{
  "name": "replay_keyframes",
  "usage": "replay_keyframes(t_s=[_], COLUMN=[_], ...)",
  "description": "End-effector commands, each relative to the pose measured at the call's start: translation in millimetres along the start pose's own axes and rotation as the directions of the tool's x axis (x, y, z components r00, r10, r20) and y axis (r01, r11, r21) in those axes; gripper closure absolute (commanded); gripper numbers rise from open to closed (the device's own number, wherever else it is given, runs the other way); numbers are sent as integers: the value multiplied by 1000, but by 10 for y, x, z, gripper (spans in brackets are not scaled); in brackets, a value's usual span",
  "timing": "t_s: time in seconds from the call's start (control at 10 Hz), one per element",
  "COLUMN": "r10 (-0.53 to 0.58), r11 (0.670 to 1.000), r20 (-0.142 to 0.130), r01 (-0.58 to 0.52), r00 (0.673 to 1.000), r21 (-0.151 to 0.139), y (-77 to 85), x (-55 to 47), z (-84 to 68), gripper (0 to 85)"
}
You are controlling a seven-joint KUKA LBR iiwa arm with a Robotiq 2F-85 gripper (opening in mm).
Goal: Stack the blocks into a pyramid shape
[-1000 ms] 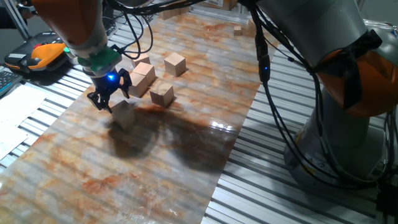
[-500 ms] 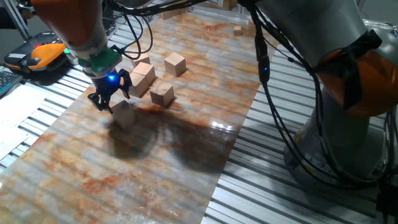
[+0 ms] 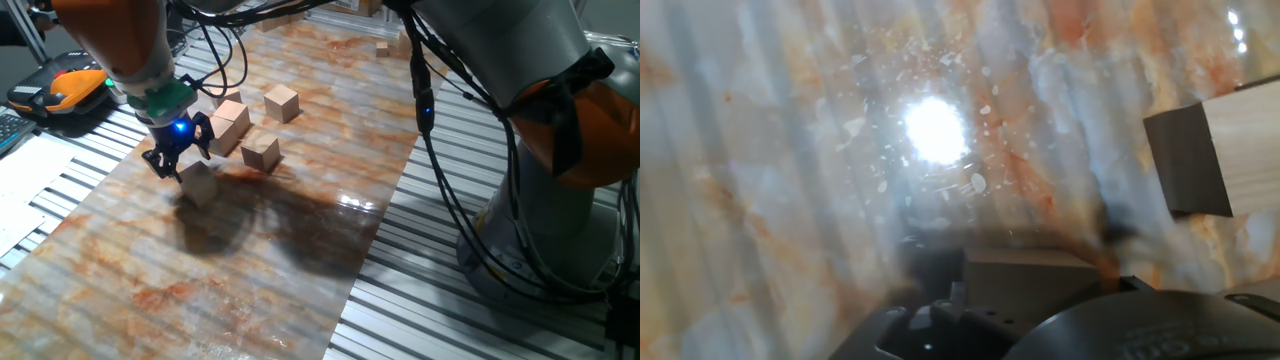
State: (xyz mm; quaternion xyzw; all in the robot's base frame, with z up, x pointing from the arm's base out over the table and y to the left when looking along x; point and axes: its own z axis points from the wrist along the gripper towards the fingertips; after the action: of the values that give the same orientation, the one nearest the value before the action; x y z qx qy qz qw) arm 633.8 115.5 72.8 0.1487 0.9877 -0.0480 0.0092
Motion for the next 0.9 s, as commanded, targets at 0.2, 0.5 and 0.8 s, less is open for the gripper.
replay_keyframes(t_s=[0.2,0.5,0.8], r10=[20,18,17], r11=[1000,1000,1000], r20=[0,2,8], r01=[-20,-18,-17], r00=[1000,1000,1000], r21=[-3,-6,-6], y=[4,11,26], x=[-1,-8,-13], z=[13,37,87], gripper=[170,170,170])
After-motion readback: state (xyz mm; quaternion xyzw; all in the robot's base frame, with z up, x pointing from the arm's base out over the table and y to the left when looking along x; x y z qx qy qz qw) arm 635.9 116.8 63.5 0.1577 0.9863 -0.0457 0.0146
